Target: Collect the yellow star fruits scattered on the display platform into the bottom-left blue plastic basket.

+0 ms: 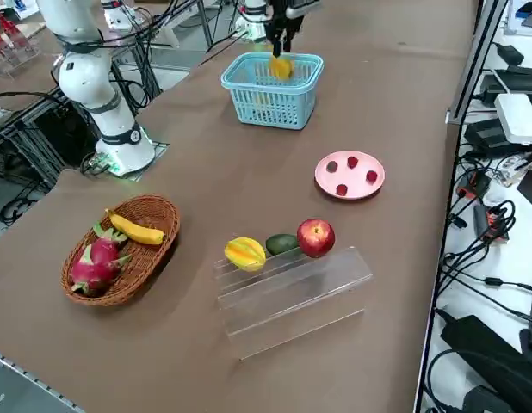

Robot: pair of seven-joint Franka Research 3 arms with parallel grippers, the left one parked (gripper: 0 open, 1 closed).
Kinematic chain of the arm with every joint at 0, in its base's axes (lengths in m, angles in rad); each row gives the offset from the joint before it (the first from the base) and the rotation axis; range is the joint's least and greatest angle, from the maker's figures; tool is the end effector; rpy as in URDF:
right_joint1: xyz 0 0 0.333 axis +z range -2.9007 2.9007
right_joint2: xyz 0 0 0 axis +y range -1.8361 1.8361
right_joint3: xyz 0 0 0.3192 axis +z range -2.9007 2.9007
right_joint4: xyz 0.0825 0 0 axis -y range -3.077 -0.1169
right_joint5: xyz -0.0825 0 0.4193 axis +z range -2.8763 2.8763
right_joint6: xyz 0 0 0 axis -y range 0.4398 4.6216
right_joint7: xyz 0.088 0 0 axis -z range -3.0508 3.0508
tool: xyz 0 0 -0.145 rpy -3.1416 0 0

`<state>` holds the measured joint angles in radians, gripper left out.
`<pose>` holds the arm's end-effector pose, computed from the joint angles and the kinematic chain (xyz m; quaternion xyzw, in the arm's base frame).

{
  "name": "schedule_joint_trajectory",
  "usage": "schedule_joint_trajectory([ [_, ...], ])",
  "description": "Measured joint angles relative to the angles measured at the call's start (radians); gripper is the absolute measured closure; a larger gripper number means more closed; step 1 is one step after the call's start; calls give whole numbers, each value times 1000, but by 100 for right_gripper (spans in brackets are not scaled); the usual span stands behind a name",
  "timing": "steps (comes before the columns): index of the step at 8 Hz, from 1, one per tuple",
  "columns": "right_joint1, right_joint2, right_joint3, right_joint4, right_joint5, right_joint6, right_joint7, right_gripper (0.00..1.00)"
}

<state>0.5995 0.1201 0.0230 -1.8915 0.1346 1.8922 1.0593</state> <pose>0.4831 0.3646 0.3822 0.9668 -0.2402 -0.0873 0.0018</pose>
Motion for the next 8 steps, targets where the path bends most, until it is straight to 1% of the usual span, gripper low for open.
schedule_joint_trajectory([
  [1, -2, -27, -11, -27, 0, -3, 2, 29],
  [2, -13, -43, -29, -34, -3, -10, 1, 11],
  [3, -50, -58, -43, -34, -8, -25, -30, 0],
  [4, -117, -70, -51, -34, -22, -46, -106, 0],
  [5, -209, -75, -55, -34, -46, -62, -216, 0],
  [8, -541, -40, -67, -35, -146, -53, -652, 1],
])
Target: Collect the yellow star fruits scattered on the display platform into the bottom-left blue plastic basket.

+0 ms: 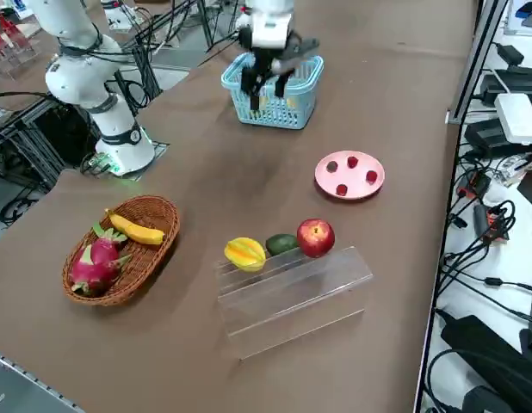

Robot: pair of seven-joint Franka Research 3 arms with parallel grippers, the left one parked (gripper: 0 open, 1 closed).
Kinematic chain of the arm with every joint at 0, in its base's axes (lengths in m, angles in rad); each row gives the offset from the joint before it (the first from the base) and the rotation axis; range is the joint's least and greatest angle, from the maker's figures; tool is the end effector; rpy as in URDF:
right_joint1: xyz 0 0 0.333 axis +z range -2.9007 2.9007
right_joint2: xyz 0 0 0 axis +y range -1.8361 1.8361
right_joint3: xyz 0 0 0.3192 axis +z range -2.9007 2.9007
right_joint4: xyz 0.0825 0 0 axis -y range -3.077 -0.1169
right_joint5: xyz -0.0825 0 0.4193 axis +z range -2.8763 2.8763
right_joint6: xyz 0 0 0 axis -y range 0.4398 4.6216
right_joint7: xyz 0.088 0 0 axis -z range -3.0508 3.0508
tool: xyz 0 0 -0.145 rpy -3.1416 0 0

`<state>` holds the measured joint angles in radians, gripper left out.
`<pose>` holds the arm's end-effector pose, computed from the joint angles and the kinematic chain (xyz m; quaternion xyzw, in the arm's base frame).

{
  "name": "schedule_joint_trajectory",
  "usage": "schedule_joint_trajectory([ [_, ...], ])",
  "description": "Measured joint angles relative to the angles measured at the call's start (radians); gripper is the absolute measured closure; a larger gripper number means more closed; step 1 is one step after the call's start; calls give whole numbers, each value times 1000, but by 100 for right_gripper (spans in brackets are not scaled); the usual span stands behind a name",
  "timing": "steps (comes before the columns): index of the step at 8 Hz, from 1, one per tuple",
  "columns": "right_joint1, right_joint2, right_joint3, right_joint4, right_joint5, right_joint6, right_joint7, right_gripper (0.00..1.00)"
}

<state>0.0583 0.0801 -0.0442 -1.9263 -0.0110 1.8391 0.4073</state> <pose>0.5853 0.0072 0.3849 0.9776 -0.1929 -0.0802 0.0242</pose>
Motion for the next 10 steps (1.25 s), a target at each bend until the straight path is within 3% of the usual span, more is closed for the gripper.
schedule_joint_trajectory([
  [3, -223, 80, 0, 58, -63, 80, -345, 1],
  [5, -329, 148, 0, 81, -64, 208, -506, 0],
  [7, -357, 213, 2, 85, -65, 323, -537, 0],
  [10, -358, 240, 6, 91, -66, 351, -537, 0],
])
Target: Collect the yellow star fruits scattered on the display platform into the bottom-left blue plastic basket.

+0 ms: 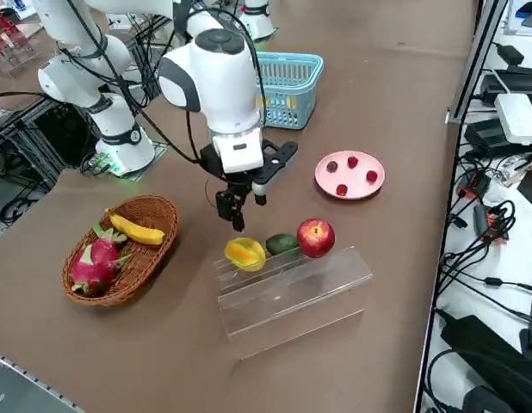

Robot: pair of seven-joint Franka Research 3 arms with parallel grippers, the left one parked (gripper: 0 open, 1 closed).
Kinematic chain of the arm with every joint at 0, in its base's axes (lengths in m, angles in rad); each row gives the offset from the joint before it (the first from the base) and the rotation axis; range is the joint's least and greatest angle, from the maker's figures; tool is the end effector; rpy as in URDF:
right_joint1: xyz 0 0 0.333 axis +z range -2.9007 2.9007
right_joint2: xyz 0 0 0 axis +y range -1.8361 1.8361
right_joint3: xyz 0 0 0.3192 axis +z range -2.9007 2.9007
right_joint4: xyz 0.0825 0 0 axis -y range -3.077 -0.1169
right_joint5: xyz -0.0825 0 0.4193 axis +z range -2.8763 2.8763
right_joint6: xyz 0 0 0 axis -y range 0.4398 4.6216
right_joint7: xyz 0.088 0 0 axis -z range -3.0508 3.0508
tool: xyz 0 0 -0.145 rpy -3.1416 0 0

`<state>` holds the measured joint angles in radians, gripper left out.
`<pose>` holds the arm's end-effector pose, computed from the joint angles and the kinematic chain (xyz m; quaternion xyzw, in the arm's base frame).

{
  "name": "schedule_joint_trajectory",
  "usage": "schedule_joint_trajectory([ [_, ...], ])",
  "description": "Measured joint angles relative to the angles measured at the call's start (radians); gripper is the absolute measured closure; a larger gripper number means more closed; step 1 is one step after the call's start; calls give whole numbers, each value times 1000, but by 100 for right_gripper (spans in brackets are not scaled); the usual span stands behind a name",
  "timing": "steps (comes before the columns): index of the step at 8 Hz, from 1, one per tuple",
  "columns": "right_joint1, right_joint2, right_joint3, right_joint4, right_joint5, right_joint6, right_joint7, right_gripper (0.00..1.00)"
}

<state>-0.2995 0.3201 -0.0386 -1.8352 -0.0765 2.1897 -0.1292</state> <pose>0.6279 -0.2252 0.3060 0.9958 -0.0815 0.0080 0.0405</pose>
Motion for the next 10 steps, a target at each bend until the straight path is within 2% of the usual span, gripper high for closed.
schedule_joint_trajectory([
  [5, -38, 4, 0, -1, 0, -6, 28, 0],
  [10, -89, 66, 0, -28, 0, -2, 35, 0],
])
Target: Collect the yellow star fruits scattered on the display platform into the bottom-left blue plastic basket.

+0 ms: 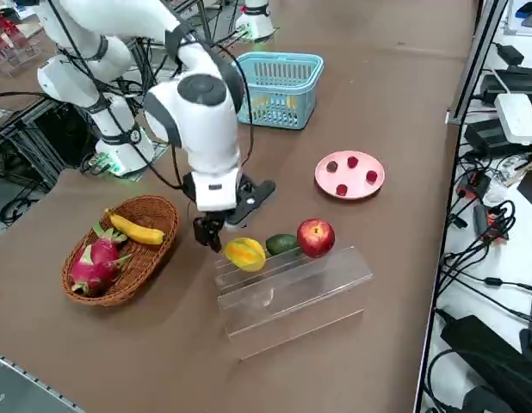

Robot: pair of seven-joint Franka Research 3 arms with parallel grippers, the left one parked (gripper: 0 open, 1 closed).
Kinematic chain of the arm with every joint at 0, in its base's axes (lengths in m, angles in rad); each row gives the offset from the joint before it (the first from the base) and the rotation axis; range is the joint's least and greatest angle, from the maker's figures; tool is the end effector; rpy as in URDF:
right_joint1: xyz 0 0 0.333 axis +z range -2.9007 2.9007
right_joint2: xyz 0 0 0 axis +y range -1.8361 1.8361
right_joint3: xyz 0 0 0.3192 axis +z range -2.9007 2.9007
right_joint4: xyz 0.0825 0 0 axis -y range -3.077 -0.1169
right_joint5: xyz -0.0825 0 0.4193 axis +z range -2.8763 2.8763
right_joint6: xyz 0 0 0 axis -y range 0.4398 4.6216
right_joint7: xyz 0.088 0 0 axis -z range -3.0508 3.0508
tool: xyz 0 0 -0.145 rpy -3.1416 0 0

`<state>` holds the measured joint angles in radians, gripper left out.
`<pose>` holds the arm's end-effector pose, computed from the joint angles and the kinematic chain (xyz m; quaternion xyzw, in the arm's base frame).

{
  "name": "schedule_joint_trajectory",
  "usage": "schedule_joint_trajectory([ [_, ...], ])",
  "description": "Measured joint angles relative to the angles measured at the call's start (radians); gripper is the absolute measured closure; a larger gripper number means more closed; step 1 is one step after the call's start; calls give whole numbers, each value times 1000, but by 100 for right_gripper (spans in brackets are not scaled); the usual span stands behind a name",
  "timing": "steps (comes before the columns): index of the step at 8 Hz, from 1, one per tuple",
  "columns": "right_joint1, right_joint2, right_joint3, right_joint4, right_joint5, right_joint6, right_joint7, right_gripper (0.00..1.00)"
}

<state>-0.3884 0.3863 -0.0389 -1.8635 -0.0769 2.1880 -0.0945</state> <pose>0.5932 -0.2751 0.2487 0.9888 -0.1413 -0.0396 0.0288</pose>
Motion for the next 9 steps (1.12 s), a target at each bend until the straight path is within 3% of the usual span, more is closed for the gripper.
schedule_joint_trajectory([
  [6, 0, 51, 10, 0, 0, 87, 0, 0],
  [9, 1, 64, 13, 1, -2, 109, 0, 13],
])
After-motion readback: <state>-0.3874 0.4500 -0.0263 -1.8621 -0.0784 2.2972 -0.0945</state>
